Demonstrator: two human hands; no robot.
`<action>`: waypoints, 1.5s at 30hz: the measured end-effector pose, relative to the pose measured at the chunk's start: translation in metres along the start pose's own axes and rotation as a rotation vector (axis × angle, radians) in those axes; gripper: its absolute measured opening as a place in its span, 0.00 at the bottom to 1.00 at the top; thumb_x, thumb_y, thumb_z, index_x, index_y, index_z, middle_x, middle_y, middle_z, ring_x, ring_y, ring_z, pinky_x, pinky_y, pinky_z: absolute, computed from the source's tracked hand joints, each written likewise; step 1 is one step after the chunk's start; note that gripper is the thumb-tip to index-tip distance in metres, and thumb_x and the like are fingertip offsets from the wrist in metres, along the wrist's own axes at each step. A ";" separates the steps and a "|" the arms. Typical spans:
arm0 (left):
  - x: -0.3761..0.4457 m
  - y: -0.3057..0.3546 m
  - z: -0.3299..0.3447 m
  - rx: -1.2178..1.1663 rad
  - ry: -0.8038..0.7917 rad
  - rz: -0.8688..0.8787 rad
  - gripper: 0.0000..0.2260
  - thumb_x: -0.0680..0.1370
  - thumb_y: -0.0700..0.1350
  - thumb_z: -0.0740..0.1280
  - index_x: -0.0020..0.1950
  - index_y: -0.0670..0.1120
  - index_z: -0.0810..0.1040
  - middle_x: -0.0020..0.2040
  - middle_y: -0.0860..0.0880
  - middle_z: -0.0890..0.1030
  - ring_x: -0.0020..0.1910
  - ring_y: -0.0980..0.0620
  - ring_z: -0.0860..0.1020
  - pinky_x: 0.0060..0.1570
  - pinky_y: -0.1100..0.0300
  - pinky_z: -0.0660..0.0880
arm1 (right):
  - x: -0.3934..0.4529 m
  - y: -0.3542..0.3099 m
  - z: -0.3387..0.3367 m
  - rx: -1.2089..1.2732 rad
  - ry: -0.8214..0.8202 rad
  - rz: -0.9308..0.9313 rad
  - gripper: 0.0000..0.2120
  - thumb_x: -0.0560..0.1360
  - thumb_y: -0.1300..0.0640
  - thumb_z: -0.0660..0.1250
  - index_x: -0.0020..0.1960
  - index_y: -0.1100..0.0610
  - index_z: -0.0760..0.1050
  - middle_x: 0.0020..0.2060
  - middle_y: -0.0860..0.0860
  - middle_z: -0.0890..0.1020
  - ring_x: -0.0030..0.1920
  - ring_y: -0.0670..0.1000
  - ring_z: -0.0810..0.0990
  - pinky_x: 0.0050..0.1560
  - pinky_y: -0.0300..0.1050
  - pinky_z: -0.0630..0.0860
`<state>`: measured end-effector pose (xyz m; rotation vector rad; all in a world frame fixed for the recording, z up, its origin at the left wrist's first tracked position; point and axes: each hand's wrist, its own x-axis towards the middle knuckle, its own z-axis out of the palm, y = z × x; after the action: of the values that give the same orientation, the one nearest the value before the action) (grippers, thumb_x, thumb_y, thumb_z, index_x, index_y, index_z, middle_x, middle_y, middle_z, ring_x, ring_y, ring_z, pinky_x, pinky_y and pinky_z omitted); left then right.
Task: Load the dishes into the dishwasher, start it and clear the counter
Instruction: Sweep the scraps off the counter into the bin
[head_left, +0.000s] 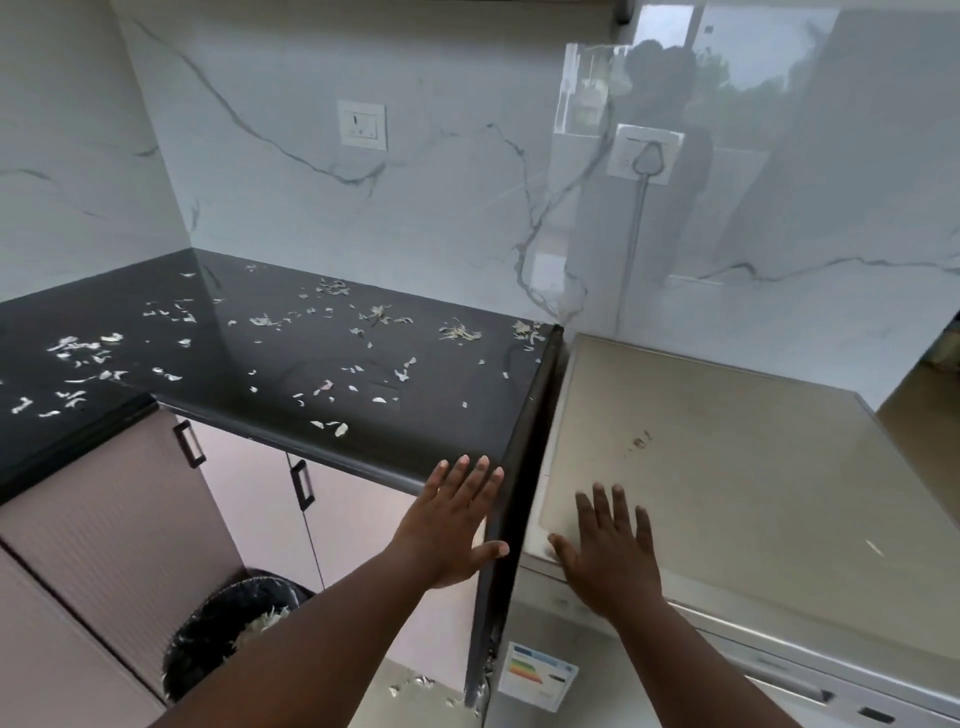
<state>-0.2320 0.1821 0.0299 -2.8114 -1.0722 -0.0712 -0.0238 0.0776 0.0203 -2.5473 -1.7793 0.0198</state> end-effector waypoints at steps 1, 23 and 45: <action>-0.004 -0.014 0.000 -0.008 0.002 -0.015 0.38 0.78 0.69 0.44 0.76 0.49 0.30 0.78 0.48 0.34 0.76 0.47 0.31 0.73 0.50 0.29 | 0.005 -0.017 -0.002 -0.004 0.009 -0.013 0.36 0.79 0.34 0.41 0.79 0.52 0.40 0.79 0.52 0.40 0.76 0.54 0.32 0.73 0.56 0.31; -0.038 -0.250 0.016 -0.176 0.059 -0.378 0.43 0.75 0.73 0.44 0.73 0.48 0.27 0.79 0.47 0.35 0.77 0.45 0.34 0.72 0.50 0.32 | 0.099 -0.205 -0.011 -0.019 0.002 -0.111 0.40 0.76 0.28 0.40 0.79 0.51 0.39 0.78 0.51 0.38 0.76 0.54 0.31 0.73 0.53 0.31; 0.129 -0.299 0.061 -0.319 -0.151 -0.417 0.51 0.67 0.79 0.44 0.79 0.49 0.36 0.80 0.51 0.40 0.76 0.55 0.33 0.74 0.56 0.34 | 0.304 -0.235 0.020 0.186 -0.173 -0.755 0.57 0.65 0.18 0.49 0.79 0.52 0.37 0.75 0.45 0.35 0.75 0.46 0.29 0.74 0.46 0.31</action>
<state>-0.3354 0.4965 0.0130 -2.8393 -1.8171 -0.0781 -0.1401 0.4439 0.0110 -1.6601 -2.5362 0.3682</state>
